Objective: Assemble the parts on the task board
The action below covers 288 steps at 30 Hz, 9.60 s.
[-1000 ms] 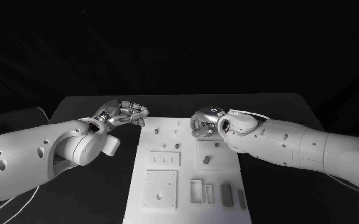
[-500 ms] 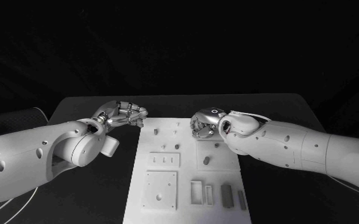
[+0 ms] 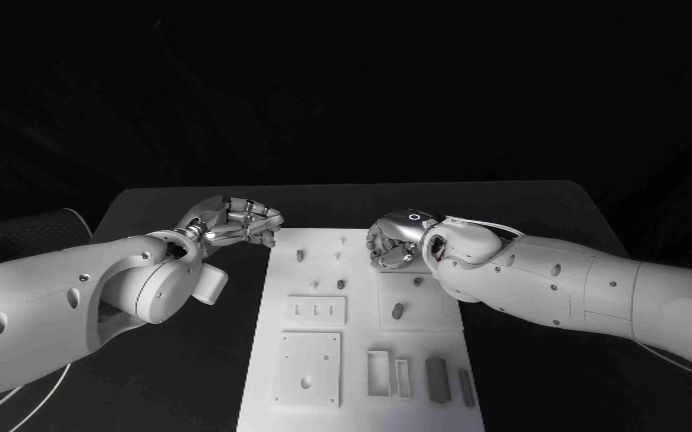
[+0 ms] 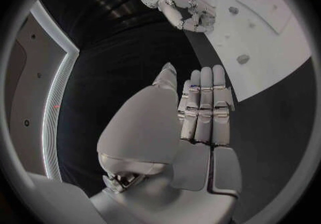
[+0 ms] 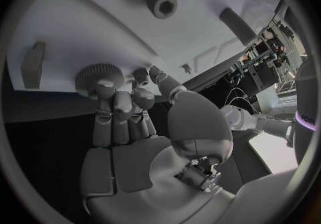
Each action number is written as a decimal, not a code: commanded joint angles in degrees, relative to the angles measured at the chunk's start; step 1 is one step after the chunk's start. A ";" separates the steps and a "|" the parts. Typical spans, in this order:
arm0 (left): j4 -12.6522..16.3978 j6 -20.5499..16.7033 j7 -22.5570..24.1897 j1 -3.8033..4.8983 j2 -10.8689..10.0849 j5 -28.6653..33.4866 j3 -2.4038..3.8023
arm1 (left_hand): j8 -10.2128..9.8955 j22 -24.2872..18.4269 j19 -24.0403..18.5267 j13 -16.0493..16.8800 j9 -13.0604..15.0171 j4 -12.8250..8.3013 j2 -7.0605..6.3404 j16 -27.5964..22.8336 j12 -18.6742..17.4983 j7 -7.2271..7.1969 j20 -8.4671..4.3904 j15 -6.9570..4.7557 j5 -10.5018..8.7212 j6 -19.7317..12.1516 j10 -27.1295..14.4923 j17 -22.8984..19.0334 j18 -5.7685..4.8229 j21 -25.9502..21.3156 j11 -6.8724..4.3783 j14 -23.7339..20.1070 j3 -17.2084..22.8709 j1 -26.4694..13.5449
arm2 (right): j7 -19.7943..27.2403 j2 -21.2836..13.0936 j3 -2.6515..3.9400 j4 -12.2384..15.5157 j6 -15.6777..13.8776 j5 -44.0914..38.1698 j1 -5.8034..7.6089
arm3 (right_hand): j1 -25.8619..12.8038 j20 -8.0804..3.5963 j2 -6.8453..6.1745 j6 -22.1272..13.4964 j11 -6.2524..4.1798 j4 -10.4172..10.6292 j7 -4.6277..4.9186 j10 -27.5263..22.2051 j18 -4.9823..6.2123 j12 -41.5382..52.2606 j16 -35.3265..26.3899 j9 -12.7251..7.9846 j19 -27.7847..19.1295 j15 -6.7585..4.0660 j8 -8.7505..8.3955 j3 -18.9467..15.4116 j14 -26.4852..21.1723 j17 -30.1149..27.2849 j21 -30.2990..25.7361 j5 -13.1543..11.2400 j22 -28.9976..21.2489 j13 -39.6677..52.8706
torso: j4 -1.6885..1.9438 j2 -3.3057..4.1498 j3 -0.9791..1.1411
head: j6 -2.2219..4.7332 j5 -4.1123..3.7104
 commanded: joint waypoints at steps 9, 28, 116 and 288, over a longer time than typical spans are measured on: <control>0.11 0.08 0.33 0.11 -0.14 0.26 0.05 | -0.30 -0.05 0.09 0.13 -0.06 -0.08 0.08 -0.34 -0.41 -0.08 -0.42 0.07 0.20 0.54 0.39 0.17 0.29 -0.28 0.09 0.01 -0.05 0.03 | -2.34 -1.47 -0.68 0.99 3.65 -1.13 -0.97 | -0.36 -0.44 -0.03 0.39 0.25 -0.05 0.36 0.33 1.77 0.56 0.51 0.11 0.08 0.08 0.45 0.48 0.55 0.06 0.54 0.40 1.30 -0.11 | 0.00 0.09 -0.01 | 0.40 -0.18; 0.09 0.00 0.30 0.11 -0.24 0.30 0.05 | -0.35 -0.05 0.11 0.20 -0.05 -0.06 0.08 -0.47 -0.49 -0.08 -0.46 0.07 0.20 0.59 0.42 0.33 0.22 -0.36 0.09 0.01 -0.04 0.19 | -2.85 -1.86 -0.68 2.33 3.26 -1.60 -0.97 | -0.25 -0.60 0.28 0.96 0.11 -0.05 0.20 0.51 1.77 0.77 0.85 0.25 0.18 -0.04 0.63 0.74 0.69 0.02 0.92 0.50 1.27 -0.18 | 0.08 0.22 0.04 | 0.66 -0.31; -0.70 -1.26 0.18 0.10 0.56 -2.60 0.04 | -0.59 -0.01 0.23 0.46 0.00 -0.05 0.16 -1.00 -0.82 -0.11 -0.57 0.05 0.21 0.81 0.59 1.00 0.01 -0.68 0.08 0.11 -0.02 0.65 | -12.01 7.71 3.11 -0.12 -7.89 -8.22 0.11 | 0.61 -1.20 -1.69 7.48 -1.97 2.17 -1.97 2.00 1.77 0.94 2.57 2.24 0.70 -1.79 2.24 11.21 2.30 -0.34 3.10 -3.12 0.88 -1.60 | 0.26 0.34 -0.01 | 1.73 0.08; -0.88 -1.02 -0.90 0.08 0.87 -5.24 0.04 | -1.14 0.19 0.23 0.91 0.10 -0.03 0.07 -2.22 -1.56 -0.04 -0.55 0.15 0.32 0.89 0.65 2.16 -0.16 -1.31 0.18 0.17 -0.08 0.90 | -10.32 -6.90 9.18 6.35 6.09 5.03 0.53 | -1.34 0.06 -12.45 -13.54 3.58 9.51 3.77 -2.03 1.77 2.02 2.85 -1.11 -2.11 3.28 -8.32 5.69 -2.08 -2.40 1.93 -4.10 0.99 -1.48 | 0.10 0.57 0.22 | 2.28 -1.01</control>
